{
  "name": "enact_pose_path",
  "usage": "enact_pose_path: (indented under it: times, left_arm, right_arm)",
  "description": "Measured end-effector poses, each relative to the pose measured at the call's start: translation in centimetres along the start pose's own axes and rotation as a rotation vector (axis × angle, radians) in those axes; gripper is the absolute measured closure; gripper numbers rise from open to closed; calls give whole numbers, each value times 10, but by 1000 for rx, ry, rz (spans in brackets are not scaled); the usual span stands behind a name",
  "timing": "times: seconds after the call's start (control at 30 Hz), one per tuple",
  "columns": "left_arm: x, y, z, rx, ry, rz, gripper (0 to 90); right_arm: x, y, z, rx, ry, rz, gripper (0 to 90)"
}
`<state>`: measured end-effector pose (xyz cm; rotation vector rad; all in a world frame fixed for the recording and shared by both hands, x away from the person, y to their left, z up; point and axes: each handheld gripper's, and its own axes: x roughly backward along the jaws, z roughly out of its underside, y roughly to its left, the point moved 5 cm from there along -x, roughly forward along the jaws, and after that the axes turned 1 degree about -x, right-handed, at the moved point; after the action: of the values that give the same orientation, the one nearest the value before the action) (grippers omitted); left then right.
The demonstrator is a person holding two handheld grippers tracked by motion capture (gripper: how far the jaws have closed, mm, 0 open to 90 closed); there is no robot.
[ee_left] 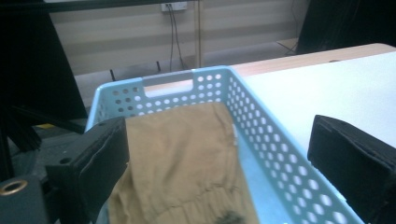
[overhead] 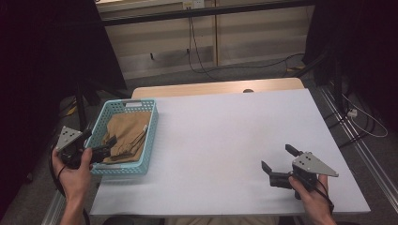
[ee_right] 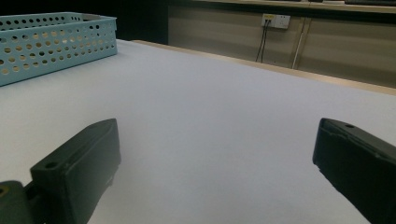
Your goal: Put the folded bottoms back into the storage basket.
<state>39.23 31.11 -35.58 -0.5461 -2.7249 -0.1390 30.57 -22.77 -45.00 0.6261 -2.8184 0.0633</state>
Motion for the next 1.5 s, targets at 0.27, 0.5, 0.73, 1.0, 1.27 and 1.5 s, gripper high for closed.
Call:
enact_pose_path:
  times: [0.27, 0.5, 0.73, 1.0, 1.27, 1.5]
  left_arm:
    - [1, -27, -10, -50, -14, 80, 41]
    - [-11, -42, -13, -54, -14, 127, 36]
    - [-25, -66, -18, -70, -32, 178, 32]
    - [-35, -92, -24, -100, -32, 239, 32]
    - [-39, -116, -23, -126, -34, 296, 28]
    - [-43, -130, -24, -125, -68, 334, 30]
  right_arm:
    - [0, 1, 0, 1, -1, -2, 7]
    - [-1, 1, 0, 3, 0, -10, 7]
    - [-1, 2, 0, 4, -1, -11, 7]
    - [-1, 1, 0, 4, -3, -12, 7]
    - [0, 1, 0, 3, -3, -9, 7]
    - [0, 1, 0, 3, -1, -9, 7]
